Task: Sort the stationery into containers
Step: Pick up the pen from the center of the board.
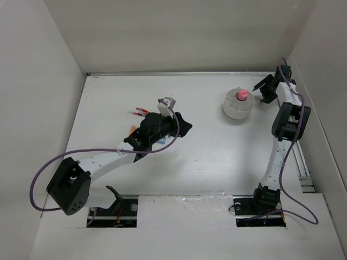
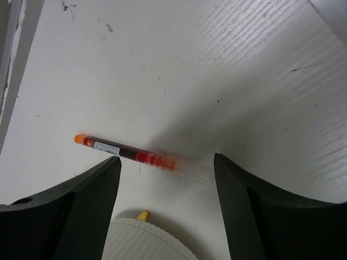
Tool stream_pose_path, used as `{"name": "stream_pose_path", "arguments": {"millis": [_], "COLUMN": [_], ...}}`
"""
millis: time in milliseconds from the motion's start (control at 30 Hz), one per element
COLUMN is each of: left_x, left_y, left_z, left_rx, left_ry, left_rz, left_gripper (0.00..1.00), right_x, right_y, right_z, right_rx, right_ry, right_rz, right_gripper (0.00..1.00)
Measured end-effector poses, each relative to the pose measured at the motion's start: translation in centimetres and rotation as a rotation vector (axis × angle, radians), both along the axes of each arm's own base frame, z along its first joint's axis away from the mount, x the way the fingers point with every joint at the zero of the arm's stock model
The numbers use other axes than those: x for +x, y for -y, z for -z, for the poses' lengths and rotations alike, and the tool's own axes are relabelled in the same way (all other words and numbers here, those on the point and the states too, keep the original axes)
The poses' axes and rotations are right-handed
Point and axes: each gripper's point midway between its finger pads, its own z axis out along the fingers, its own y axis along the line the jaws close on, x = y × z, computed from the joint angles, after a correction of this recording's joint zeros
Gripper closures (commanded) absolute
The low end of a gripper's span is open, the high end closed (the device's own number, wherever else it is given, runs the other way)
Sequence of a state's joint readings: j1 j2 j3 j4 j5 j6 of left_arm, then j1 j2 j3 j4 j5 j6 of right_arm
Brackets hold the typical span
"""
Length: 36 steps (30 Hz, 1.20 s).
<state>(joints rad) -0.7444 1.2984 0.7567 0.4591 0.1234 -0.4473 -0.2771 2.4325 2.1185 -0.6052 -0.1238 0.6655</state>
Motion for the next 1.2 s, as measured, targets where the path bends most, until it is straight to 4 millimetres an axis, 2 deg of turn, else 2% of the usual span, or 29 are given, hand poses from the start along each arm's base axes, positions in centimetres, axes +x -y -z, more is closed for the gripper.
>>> {"name": "stream_pose_path", "arguments": {"millis": [167, 233, 400, 533, 767, 967, 1100, 1200], "left_x": [0.0, 0.0, -0.1, -0.2, -0.4, -0.5, -0.5, -0.5], "left_y": [0.0, 0.0, 0.1, 0.1, 0.3, 0.3, 0.3, 0.3], "left_z": [0.0, 0.0, 0.0, 0.1, -0.1, -0.2, -0.4, -0.4], "left_rx": [0.000, 0.000, -0.002, -0.003, -0.010, -0.014, -0.019, -0.018], "left_ry": [0.000, 0.000, -0.001, -0.002, -0.001, 0.002, 0.006, 0.006], "left_rz": [0.000, 0.000, 0.006, 0.011, 0.024, 0.030, 0.032, 0.032], "left_gripper": [0.56, 0.57, 0.58, 0.59, 0.59, 0.59, 0.59, 0.59], "right_x": [0.1, 0.1, -0.6, -1.1, -3.1, -3.1, -3.4, -3.6], "right_y": [-0.6, -1.1, -2.1, -2.9, -5.6, -7.3, -7.8, -7.9], "right_z": [-0.5, -0.5, 0.8, 0.2, 0.5, 1.1, 1.5, 1.6], "right_rx": [0.018, 0.025, 0.034, 0.006, -0.031, -0.113, -0.171, -0.193], "right_ry": [0.010, 0.009, -0.020, -0.029, -0.073, -0.098, -0.115, -0.125], "right_rz": [-0.037, -0.052, -0.068, -0.079, -0.111, -0.127, -0.136, -0.138], "right_gripper": [0.28, 0.35, 0.35, 0.35, 0.33, 0.30, 0.57, 0.70]}}
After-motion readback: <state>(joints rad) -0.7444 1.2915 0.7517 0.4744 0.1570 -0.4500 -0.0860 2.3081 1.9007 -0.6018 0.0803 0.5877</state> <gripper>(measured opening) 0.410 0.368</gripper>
